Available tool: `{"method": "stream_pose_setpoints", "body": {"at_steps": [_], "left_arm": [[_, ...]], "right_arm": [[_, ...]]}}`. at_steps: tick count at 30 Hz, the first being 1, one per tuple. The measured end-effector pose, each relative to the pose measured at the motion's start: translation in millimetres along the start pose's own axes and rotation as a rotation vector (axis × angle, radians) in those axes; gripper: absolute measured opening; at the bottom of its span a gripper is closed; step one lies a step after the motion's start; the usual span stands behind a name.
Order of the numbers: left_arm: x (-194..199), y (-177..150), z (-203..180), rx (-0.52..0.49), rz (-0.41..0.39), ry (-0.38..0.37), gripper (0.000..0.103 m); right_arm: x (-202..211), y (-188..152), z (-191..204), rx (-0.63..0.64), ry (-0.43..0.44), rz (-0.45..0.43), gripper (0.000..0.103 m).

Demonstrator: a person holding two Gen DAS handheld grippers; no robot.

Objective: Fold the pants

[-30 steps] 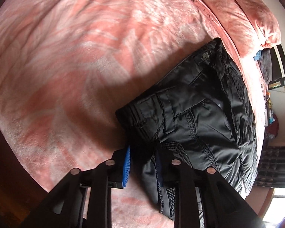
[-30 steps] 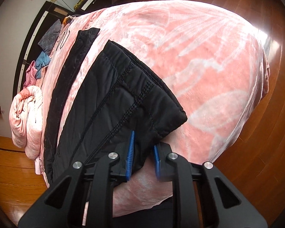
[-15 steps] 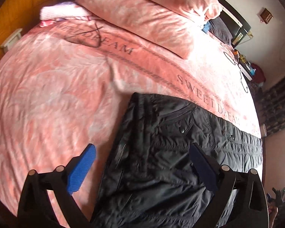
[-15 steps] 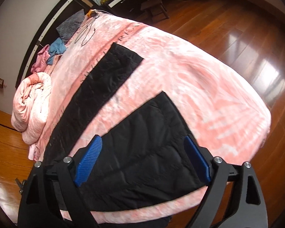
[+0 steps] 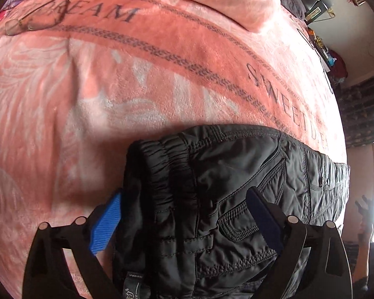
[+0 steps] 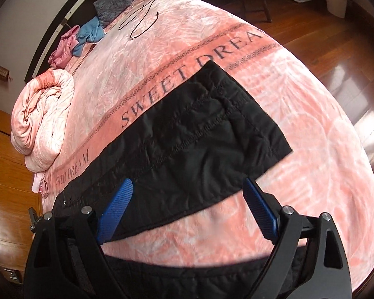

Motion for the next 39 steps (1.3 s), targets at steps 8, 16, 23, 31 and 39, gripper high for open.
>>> {"method": "stream_pose_setpoints", "body": {"at_steps": [8,16,23,31,39], "left_arm": [[-6.8,11.6,0.8,0.018,-0.003,0.035,0.076],[0.7,8.9,5.7,0.016,-0.022,0.079,0.034],[2.6,9.4,-6.7,-0.014,-0.075,0.148,0.023],[29.8,5.6,-21.6,-0.031,-0.160,0.204,0.019],[91.0,-5.4,-50.0,-0.080,-0.255,0.158,0.018]], "right_arm": [[-57.4,97.7,-19.3,0.029,-0.108,0.039,0.090],[-121.3,128.4,-25.4,0.078,-0.122,0.093,0.090],[-126.1,125.1,-23.0,0.126,-0.085,0.133,0.027],[-47.3,117.0,6.1,0.166,-0.065,0.002,0.009],[54.4,76.4,22.6,0.181,-0.036,-0.116,0.007]]}}
Point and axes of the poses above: each gripper's, at about its wrist camera, not at the fingertips, and x roughly against the way its jaws point, z to its left, y to its top, the point moved 8 cm from there along -x, roughly the way its jaws point, and after that the axes turned 1 degree about -y, right-handed, at the moved point
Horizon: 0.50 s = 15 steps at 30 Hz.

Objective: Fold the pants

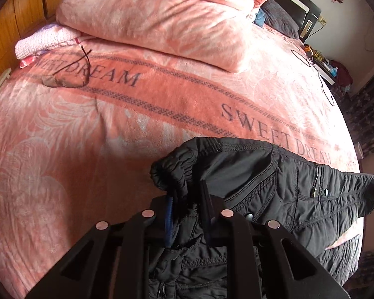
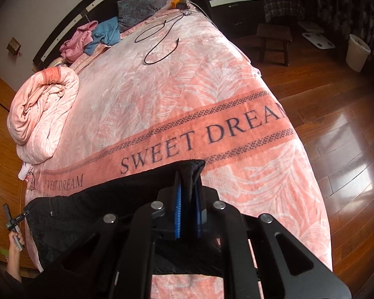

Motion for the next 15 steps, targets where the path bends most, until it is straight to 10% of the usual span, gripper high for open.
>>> {"method": "stream_pose_setpoints", "body": {"at_steps": [15], "left_arm": [[112.4,-57.3,-1.5,0.029,-0.160,-0.152,0.018]], "right_arm": [[141.8,-142.2,-23.2,-0.115,0.012,-0.172,0.007]]}}
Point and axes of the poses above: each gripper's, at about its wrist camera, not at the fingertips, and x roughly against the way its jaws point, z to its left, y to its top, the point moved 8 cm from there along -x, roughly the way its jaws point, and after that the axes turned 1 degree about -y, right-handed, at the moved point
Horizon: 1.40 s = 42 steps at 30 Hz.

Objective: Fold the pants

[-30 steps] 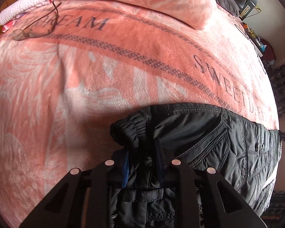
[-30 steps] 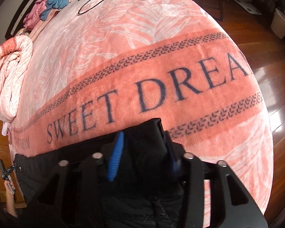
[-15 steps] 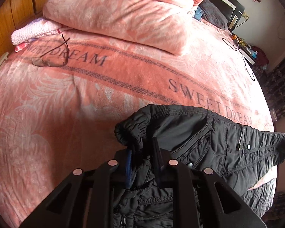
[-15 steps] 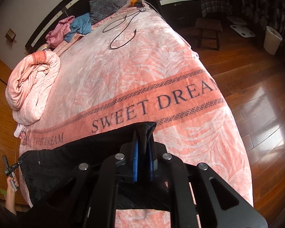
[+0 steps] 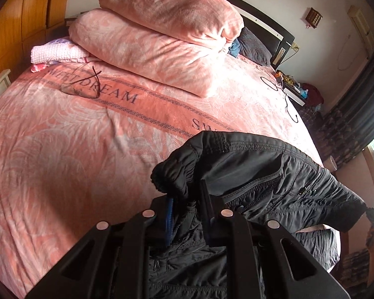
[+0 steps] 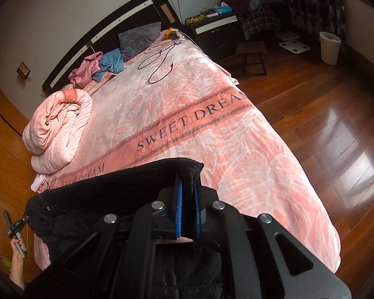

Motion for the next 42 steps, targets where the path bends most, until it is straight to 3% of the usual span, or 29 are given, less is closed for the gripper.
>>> {"method": "stream_pose_setpoints", "body": {"at_steps": [12,22,25,27,29,32,35,38,40,42], "left_arm": [[37.5,-76.2,27.4,0.093,0.002,-0.033,0.015],[37.0,-143.9,48.1,0.081,0.075,0.006,0.014],[30.5,-166.8,53.3,0.049,0.127,0.059,0.016],[27.5,-180.3,65.6,0.059,0.156,0.121,0.019],[26.3,-192.5,85.1,0.074,0.188,0.219,0.021],[34.0,-206.0,117.1,0.135,0.203,0.326,0.027],[51.5,-213.8,142.0,0.247,0.168,0.358,0.038],[66.2,-215.0,133.1,0.260,0.113,0.297,0.042],[72.1,-210.5,111.8,0.220,0.076,0.240,0.066],[73.7,-203.0,88.3,0.198,0.043,0.165,0.076]], "right_arm": [[55.9,-108.7,-38.7,-0.097,-0.066,-0.052,0.009],[57.0,-181.4,-58.2,-0.157,-0.100,-0.022,0.015],[52.6,-204.2,-68.1,-0.188,-0.127,0.003,0.023],[49.7,-220.2,-72.7,-0.220,-0.121,0.037,0.053],[53.1,-233.3,-77.8,-0.251,-0.119,0.046,0.060],[59.4,-250.7,-87.2,-0.374,-0.046,0.062,0.062],[66.7,-258.9,-89.9,-0.482,0.053,0.040,0.062],[62.9,-261.7,-81.4,-0.537,0.130,0.040,0.062],[57.8,-258.0,-76.0,-0.557,0.158,0.026,0.062],[49.6,-254.4,-73.8,-0.587,0.174,0.015,0.062]]}}
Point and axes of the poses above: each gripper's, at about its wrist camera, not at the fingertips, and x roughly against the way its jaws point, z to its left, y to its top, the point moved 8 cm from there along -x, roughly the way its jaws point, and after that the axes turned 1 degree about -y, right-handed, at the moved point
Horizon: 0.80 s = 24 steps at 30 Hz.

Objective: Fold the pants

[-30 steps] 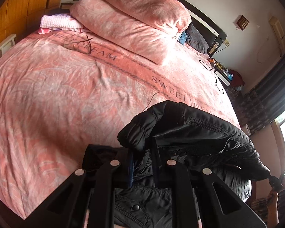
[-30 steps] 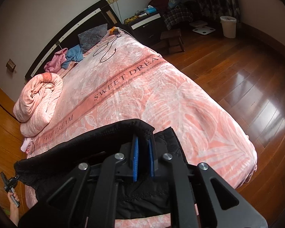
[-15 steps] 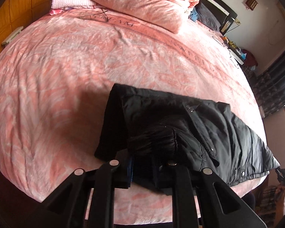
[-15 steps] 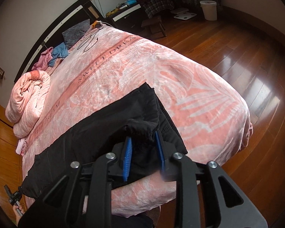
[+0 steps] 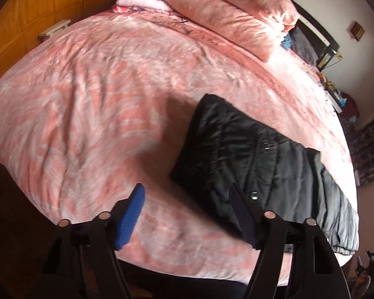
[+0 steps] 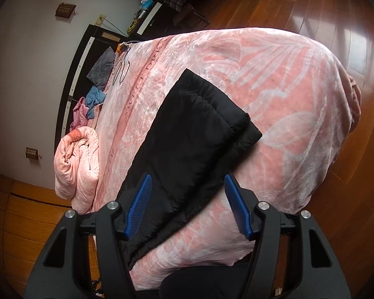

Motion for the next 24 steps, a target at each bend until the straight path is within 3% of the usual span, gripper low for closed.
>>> {"method": "stream_pose_setpoints", "body": {"at_steps": [4,9,10,13,19,22,24], "left_arm": [[-15.9,0.5,-32.7,0.033,0.050,-0.106,0.080],[-62.8,-9.7,-29.6,0.089,0.160,0.006,0.076],[-69.5,-12.5,-27.8,0.103,0.179,0.017,0.059],[-79.2,-14.5,-20.2,0.142,0.201,0.066,0.034],[-81.0,-9.5,-21.8,0.115,0.213,0.099,0.024],[-81.3,-5.9,-21.1,0.115,0.210,0.124,0.020],[-80.1,-4.8,-21.3,0.105,0.206,0.142,0.019]], "right_arm": [[-21.8,5.3,-6.0,-0.059,-0.009,0.003,0.065],[-37.9,8.1,-11.6,-0.101,-0.014,0.004,0.066],[-39.2,8.8,-13.5,-0.103,-0.020,0.000,0.066],[-39.6,10.8,-19.1,-0.128,-0.027,-0.014,0.066],[-38.2,14.7,-19.7,-0.121,-0.024,-0.025,0.065],[-37.8,18.2,-20.5,-0.126,-0.033,-0.038,0.045],[-37.3,19.2,-24.3,-0.133,-0.058,-0.035,0.007]]}}
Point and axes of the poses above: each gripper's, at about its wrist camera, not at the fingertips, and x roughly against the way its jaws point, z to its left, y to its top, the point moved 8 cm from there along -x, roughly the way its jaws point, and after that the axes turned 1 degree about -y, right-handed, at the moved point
